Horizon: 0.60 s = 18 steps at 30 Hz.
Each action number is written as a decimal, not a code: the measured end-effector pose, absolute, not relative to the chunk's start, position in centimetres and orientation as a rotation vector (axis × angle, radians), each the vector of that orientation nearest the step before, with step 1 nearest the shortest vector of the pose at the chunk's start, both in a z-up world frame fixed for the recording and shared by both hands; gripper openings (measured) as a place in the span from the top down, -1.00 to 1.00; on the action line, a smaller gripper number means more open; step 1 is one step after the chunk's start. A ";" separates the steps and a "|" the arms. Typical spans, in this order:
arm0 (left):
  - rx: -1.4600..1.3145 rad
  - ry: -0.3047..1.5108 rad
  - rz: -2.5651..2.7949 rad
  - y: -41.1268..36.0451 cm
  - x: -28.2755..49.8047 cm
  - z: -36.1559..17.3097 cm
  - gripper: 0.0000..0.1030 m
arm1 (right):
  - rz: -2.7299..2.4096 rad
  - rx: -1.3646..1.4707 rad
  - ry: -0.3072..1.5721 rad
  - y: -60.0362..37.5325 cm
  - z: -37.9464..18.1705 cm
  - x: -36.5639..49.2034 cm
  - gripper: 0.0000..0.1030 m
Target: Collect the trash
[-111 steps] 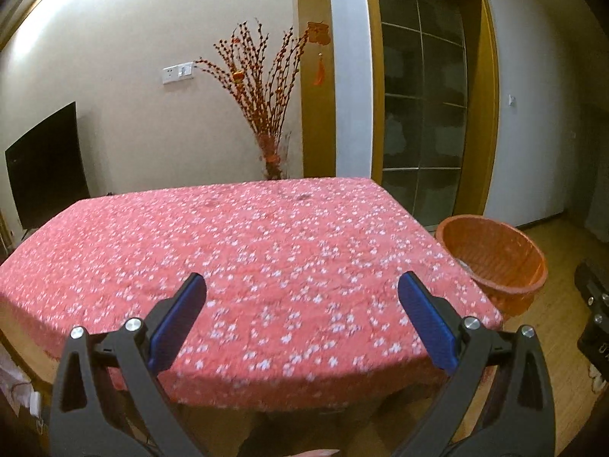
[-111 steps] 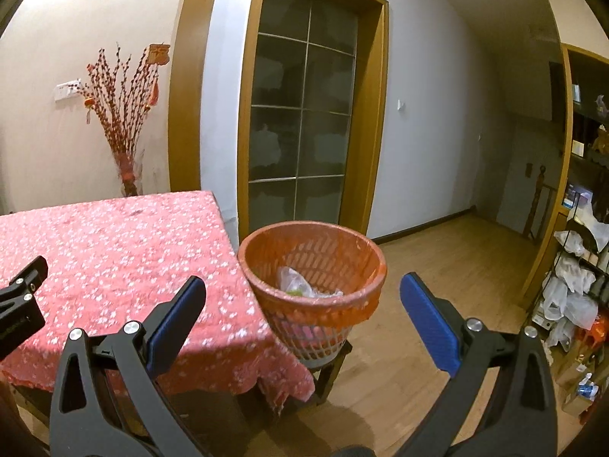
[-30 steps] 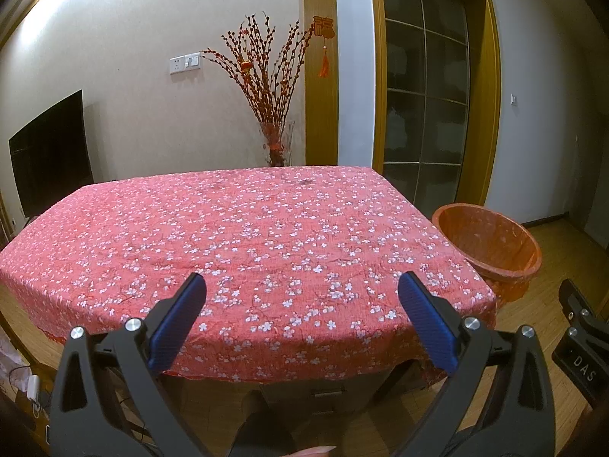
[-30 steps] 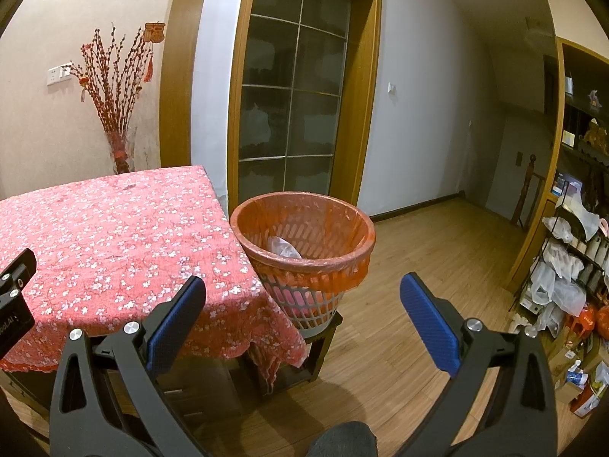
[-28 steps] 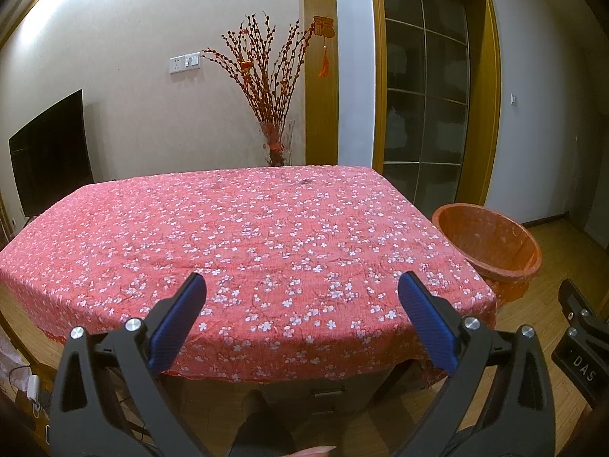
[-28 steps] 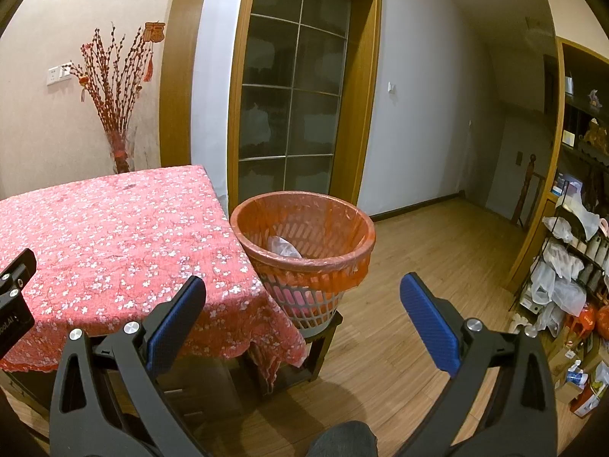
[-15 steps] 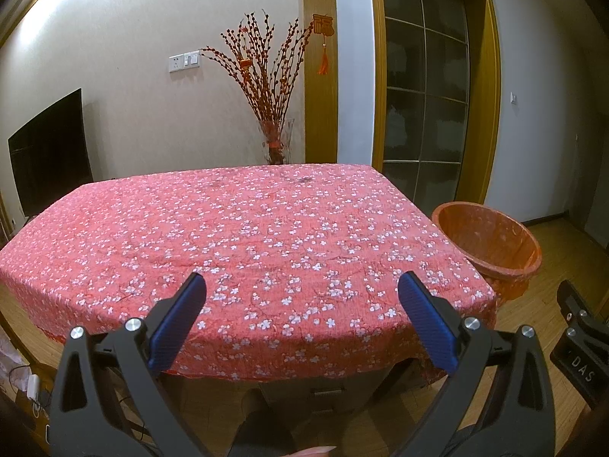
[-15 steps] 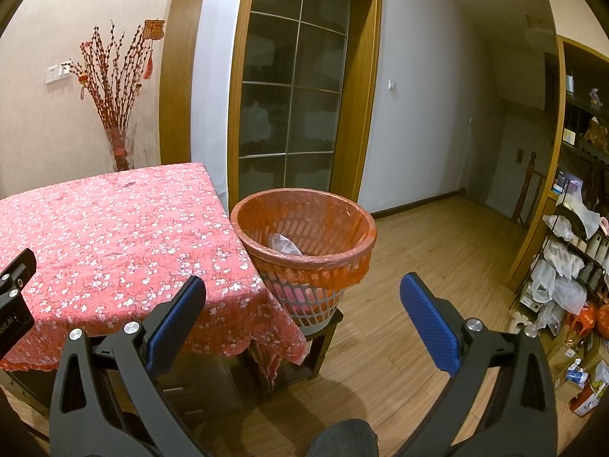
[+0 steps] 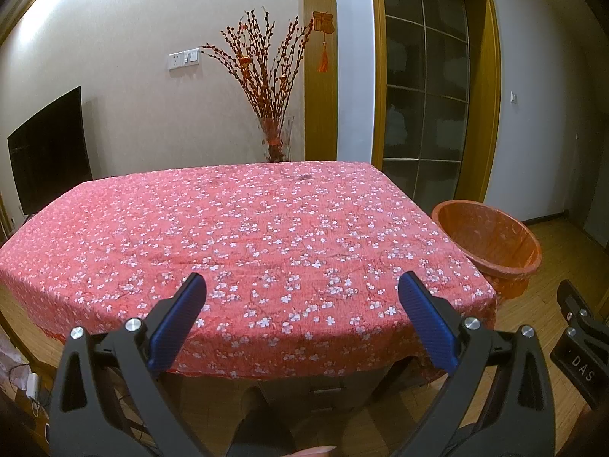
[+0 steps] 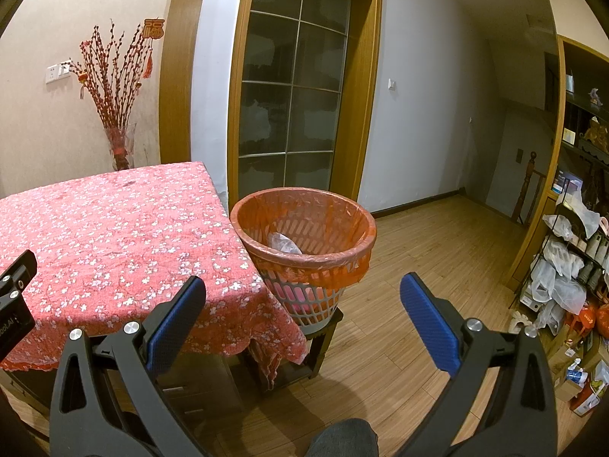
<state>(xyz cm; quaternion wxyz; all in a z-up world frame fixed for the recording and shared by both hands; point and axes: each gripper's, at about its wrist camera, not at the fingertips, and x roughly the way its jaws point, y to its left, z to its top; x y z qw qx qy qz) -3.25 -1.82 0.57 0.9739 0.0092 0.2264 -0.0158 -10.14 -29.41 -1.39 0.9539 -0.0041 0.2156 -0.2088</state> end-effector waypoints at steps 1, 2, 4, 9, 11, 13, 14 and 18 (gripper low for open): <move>0.018 0.458 -0.033 -1.8 -3.1 0.6 -0.92 | -0.424 -0.008 0.438 -29.4 -1.4 -10.1 -0.96; 0.018 0.459 -0.033 -1.8 -3.2 0.6 -0.92 | -0.424 -0.008 0.438 -29.4 -1.4 -10.1 -0.96; 0.018 0.459 -0.033 -1.7 -3.1 0.6 -0.92 | -0.424 -0.008 0.438 -29.4 -1.4 -10.1 -0.96; 0.018 0.459 -0.033 -1.7 -3.0 0.6 -0.92 | -0.424 -0.009 0.439 -29.4 -1.4 -10.1 -0.96; 0.018 0.459 -0.033 -1.7 -3.1 0.6 -0.92 | -0.424 -0.009 0.439 -29.4 -1.3 -10.1 -0.96; 0.018 0.460 -0.033 -1.7 -3.1 0.6 -0.92 | -0.424 -0.008 0.439 -29.4 -1.3 -10.1 -0.96; 0.018 0.459 -0.033 -1.7 -3.0 0.6 -0.92 | -0.424 -0.009 0.439 -29.4 -1.4 -10.2 -0.96; 0.017 0.462 -0.034 -1.7 -3.0 0.6 -0.92 | -0.424 -0.009 0.439 -29.4 -1.3 -10.1 -0.96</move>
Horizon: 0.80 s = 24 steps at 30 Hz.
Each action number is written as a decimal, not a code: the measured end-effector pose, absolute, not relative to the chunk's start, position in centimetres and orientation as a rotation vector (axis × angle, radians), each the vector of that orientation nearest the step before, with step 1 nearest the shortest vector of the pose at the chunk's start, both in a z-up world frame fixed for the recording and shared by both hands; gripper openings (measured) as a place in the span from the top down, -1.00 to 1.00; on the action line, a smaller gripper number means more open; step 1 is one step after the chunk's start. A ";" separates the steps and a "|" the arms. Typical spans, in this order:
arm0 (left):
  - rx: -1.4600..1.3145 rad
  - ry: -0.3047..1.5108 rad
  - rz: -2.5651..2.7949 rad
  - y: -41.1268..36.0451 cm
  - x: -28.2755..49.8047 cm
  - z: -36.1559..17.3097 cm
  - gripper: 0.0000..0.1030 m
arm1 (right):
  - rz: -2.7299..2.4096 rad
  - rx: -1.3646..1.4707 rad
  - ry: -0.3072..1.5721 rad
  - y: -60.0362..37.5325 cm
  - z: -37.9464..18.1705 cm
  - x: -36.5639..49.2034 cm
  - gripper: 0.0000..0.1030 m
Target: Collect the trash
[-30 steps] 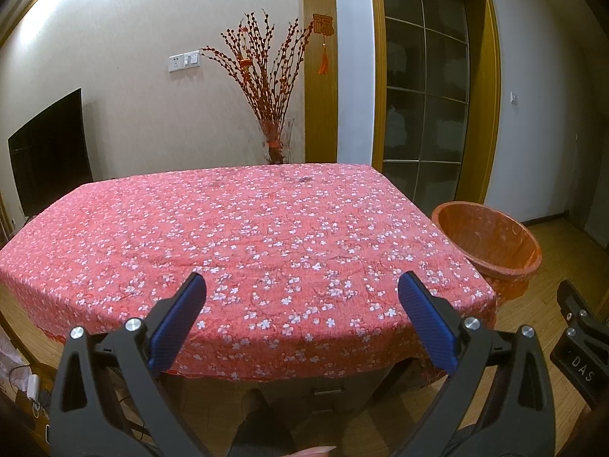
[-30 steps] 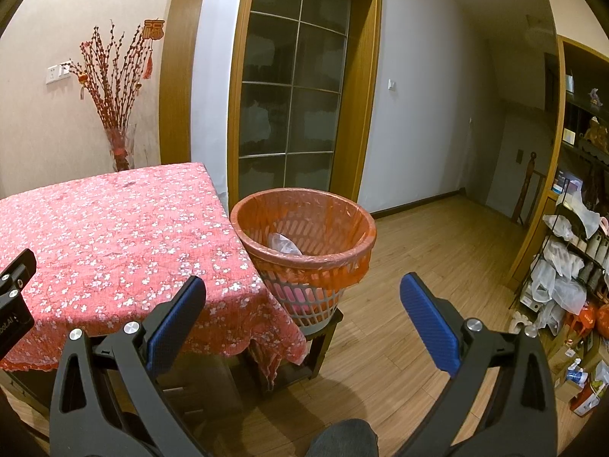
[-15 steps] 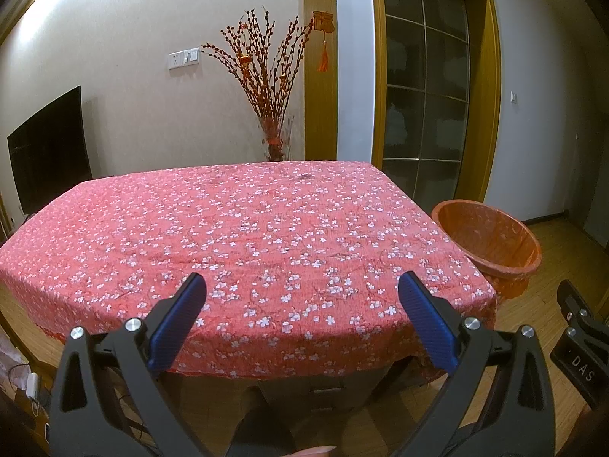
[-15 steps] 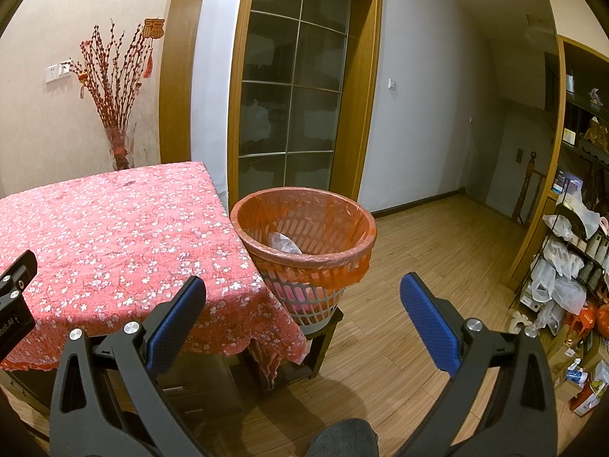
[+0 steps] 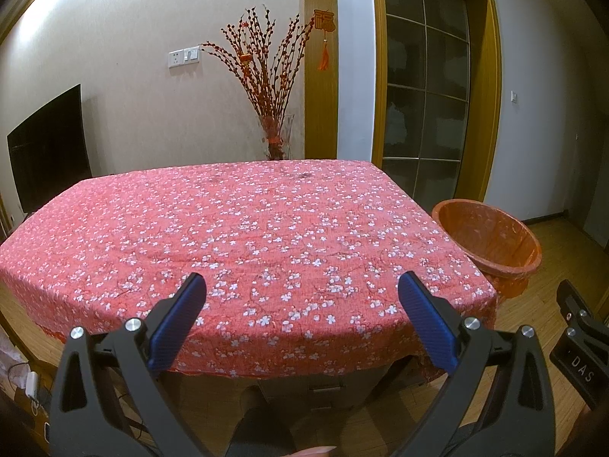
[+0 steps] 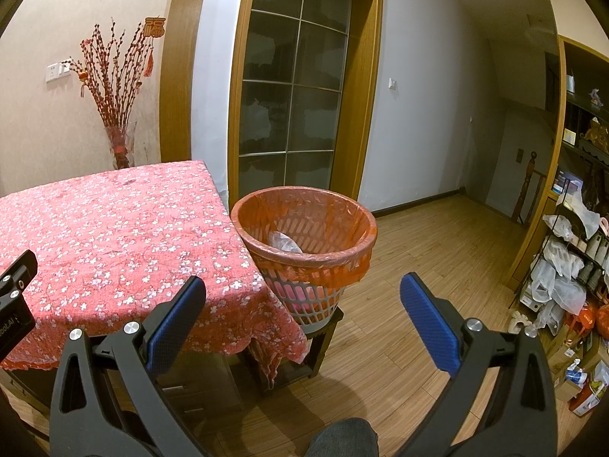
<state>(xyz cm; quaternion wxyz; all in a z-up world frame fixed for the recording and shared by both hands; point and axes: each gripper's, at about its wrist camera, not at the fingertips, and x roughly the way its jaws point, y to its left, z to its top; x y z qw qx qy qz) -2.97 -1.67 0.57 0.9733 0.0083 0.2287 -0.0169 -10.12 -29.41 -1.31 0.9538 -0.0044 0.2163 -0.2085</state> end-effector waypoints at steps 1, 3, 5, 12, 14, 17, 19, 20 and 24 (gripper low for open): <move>0.016 0.462 -0.034 -1.7 -3.0 0.5 -0.92 | -0.424 -0.009 0.439 -29.4 -1.3 -10.1 -0.96; 0.016 0.464 -0.035 -1.7 -3.1 0.4 -0.92 | -0.424 -0.009 0.439 -29.4 -1.3 -10.1 -0.96; 0.016 0.463 -0.034 -1.7 -3.0 0.5 -0.92 | -0.424 -0.009 0.440 -29.4 -1.3 -10.1 -0.96; 0.016 0.464 -0.034 -1.7 -3.0 0.5 -0.92 | -0.424 -0.009 0.440 -29.4 -1.3 -10.1 -0.96; 0.015 0.465 -0.034 -1.7 -3.0 0.4 -0.92 | -0.423 -0.009 0.440 -29.4 -1.2 -10.1 -0.96; 0.015 0.465 -0.034 -1.7 -3.0 0.4 -0.92 | -0.423 -0.009 0.440 -29.4 -1.2 -10.1 -0.96; 0.015 0.465 -0.034 -1.7 -3.0 0.4 -0.92 | -0.423 -0.009 0.441 -29.4 -1.2 -10.1 -0.96; 0.015 0.465 -0.034 -1.7 -3.0 0.4 -0.92 | -0.423 -0.009 0.441 -29.4 -1.2 -10.1 -0.96; 0.015 0.466 -0.034 -1.6 -2.9 0.5 -0.92 | -0.423 -0.010 0.441 -29.4 -1.2 -10.1 -0.96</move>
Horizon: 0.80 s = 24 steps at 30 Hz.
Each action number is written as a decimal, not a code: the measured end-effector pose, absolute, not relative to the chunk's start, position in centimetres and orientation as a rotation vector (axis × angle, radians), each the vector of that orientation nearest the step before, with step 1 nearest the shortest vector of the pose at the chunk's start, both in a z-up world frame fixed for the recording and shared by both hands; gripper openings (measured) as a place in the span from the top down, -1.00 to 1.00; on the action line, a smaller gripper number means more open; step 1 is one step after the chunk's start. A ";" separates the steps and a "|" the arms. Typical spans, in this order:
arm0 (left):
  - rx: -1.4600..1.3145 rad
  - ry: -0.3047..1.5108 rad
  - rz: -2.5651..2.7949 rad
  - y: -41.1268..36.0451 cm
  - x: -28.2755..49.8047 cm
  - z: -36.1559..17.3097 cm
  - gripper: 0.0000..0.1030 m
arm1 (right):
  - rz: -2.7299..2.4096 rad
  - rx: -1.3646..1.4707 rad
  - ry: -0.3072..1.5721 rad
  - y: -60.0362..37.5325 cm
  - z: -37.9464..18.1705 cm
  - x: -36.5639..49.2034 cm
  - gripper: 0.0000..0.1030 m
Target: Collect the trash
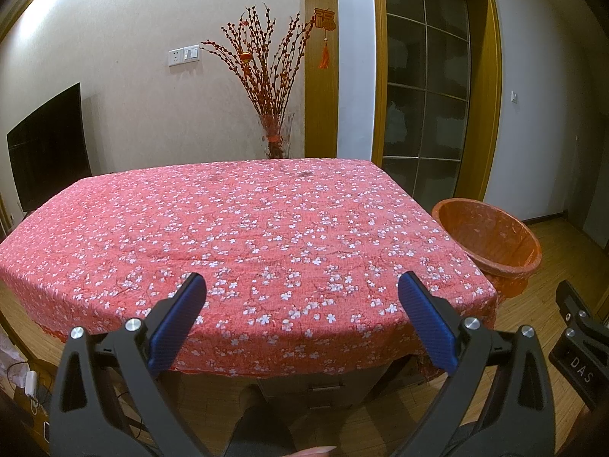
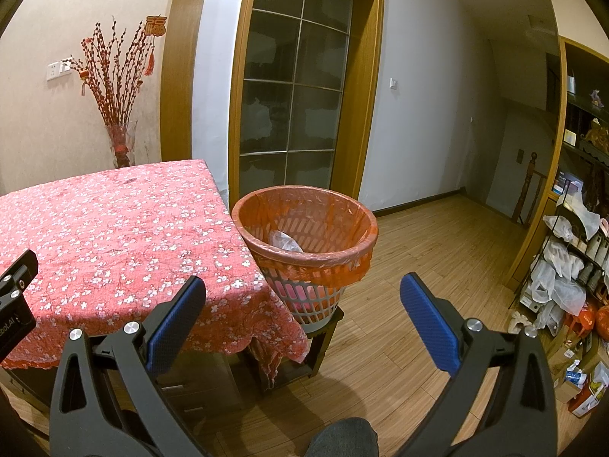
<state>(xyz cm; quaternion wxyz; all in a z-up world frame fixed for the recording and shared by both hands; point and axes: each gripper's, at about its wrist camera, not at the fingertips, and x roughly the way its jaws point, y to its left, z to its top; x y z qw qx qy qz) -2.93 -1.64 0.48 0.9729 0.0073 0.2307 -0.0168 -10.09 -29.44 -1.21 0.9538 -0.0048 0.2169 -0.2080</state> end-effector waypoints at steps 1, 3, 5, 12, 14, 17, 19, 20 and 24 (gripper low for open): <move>0.015 0.466 -0.034 -1.7 -3.0 0.5 -0.92 | -0.422 -0.010 0.441 -29.4 -1.2 -10.1 -0.96; 0.014 0.467 -0.034 -1.7 -2.9 0.5 -0.92 | -0.422 -0.010 0.441 -29.4 -1.2 -10.1 -0.96; 0.014 0.467 -0.034 -1.7 -3.0 0.5 -0.92 | -0.422 -0.010 0.441 -29.4 -1.2 -10.1 -0.96; 0.014 0.468 -0.033 -1.7 -3.0 0.5 -0.92 | -0.422 -0.010 0.442 -29.4 -1.2 -10.1 -0.96; 0.014 0.469 -0.033 -1.7 -3.0 0.4 -0.92 | -0.423 -0.010 0.442 -29.4 -1.2 -10.1 -0.96; 0.013 0.469 -0.030 -1.8 -3.1 0.3 -0.92 | -0.422 -0.010 0.443 -29.4 -1.2 -10.1 -0.96; 0.014 0.470 -0.031 -1.9 -3.1 0.3 -0.92 | -0.422 -0.010 0.442 -29.4 -1.2 -10.0 -0.96; 0.014 0.471 -0.031 -1.8 -3.0 0.3 -0.92 | -0.422 -0.010 0.442 -29.4 -1.1 -10.0 -0.96; 0.013 0.474 -0.033 -1.7 -2.9 0.2 -0.92 | -0.421 -0.010 0.444 -29.4 -1.2 -10.1 -0.96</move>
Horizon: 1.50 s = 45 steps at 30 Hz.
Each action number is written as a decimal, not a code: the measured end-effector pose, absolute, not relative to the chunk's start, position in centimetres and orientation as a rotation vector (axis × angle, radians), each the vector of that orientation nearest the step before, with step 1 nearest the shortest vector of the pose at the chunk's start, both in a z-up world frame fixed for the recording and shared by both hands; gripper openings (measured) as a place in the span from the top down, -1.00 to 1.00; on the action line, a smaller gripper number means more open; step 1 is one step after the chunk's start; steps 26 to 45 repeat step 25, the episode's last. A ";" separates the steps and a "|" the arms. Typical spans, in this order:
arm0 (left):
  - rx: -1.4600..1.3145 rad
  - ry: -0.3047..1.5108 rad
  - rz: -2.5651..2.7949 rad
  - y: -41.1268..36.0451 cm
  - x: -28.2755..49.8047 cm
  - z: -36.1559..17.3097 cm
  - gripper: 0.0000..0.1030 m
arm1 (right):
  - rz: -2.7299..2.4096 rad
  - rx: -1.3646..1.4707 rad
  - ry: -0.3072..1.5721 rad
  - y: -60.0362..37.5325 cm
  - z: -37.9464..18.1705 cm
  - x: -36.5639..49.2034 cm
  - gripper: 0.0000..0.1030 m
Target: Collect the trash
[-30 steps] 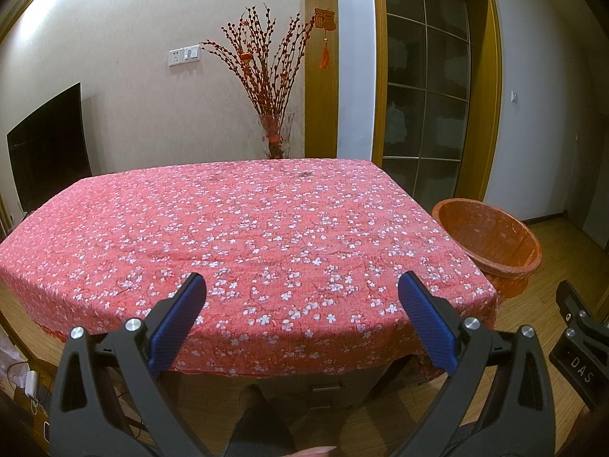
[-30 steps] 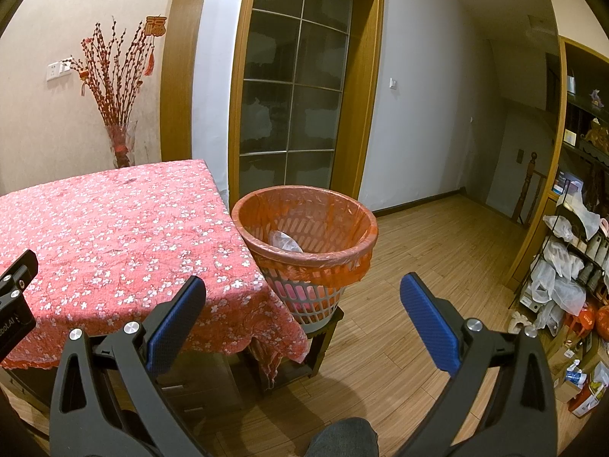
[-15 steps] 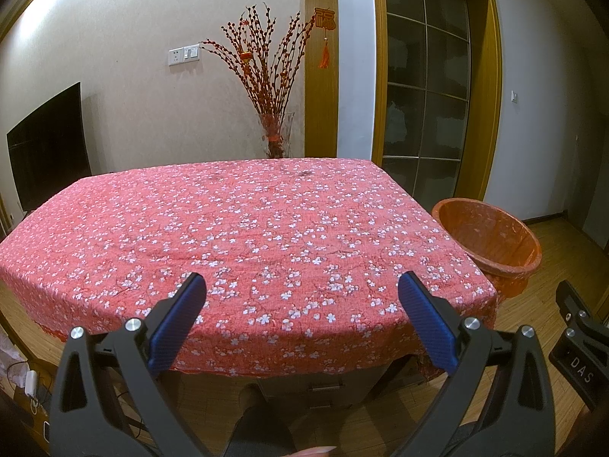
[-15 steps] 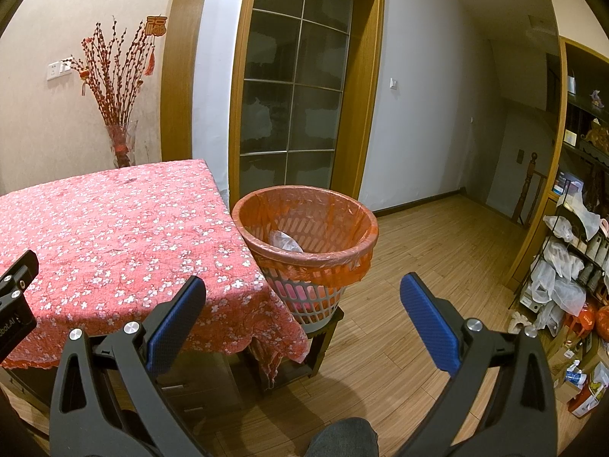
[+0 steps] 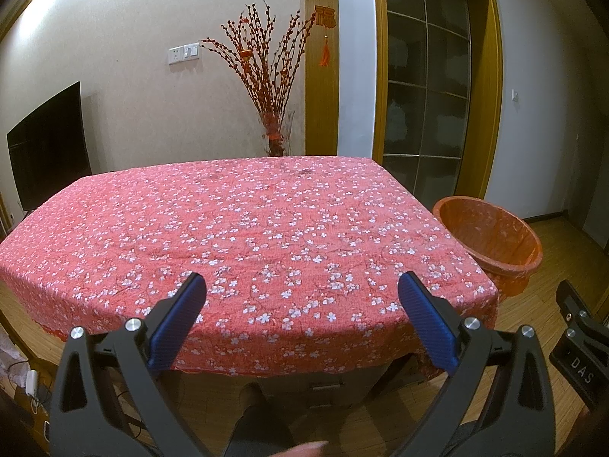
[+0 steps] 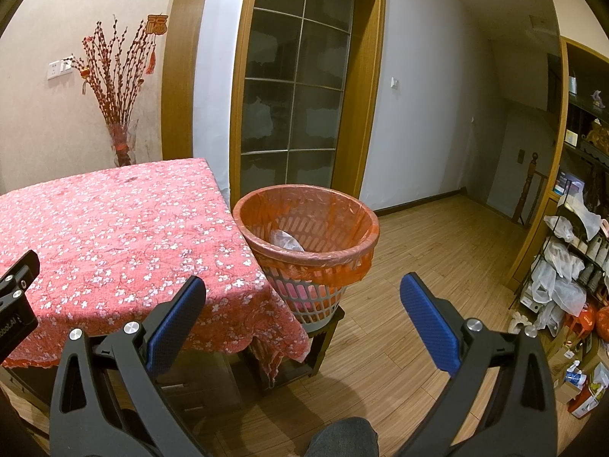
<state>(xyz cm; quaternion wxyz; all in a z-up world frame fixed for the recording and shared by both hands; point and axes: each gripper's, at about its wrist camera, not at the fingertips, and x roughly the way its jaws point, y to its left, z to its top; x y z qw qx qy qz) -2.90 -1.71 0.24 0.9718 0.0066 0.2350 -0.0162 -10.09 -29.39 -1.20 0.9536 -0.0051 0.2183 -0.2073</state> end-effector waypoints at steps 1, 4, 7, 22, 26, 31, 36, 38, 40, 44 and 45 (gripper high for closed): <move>0.013 0.476 -0.033 -1.7 -2.9 0.2 -0.92 | -0.421 -0.010 0.444 -29.4 -1.2 -10.1 -0.96; 0.011 0.480 -0.033 -1.5 -2.7 0.3 -0.92 | -0.419 -0.011 0.446 -29.3 -1.3 -10.3 -0.96; 0.012 0.482 -0.032 -1.5 -2.7 0.3 -0.92 | -0.415 -0.012 0.449 -29.4 -1.5 -10.4 -0.96; 0.014 0.491 -0.033 -1.1 -2.3 0.2 -0.92 | -0.406 -0.011 0.459 -30.1 -1.4 -10.4 -0.96; 0.012 0.492 -0.033 -1.1 -2.3 0.2 -0.92 | -0.406 -0.011 0.459 -30.1 -1.4 -10.5 -0.96; 0.012 0.492 -0.033 -1.1 -2.3 0.2 -0.92 | -0.406 -0.011 0.459 -30.1 -1.4 -10.5 -0.96; 0.012 0.492 -0.033 -1.1 -2.3 0.2 -0.92 | -0.406 -0.011 0.459 -30.1 -1.4 -10.5 -0.96; 0.012 0.492 -0.033 -1.1 -2.3 0.2 -0.92 | -0.406 -0.011 0.459 -30.1 -1.4 -10.5 -0.96; 0.012 0.492 -0.033 -1.1 -2.3 0.2 -0.92 | -0.406 -0.011 0.459 -30.1 -1.4 -10.5 -0.96; 0.012 0.492 -0.033 -1.1 -2.3 0.2 -0.92 | -0.406 -0.011 0.459 -30.1 -1.4 -10.5 -0.96; 0.012 0.492 -0.033 -1.1 -2.3 0.2 -0.92 | -0.406 -0.011 0.459 -30.1 -1.4 -10.5 -0.96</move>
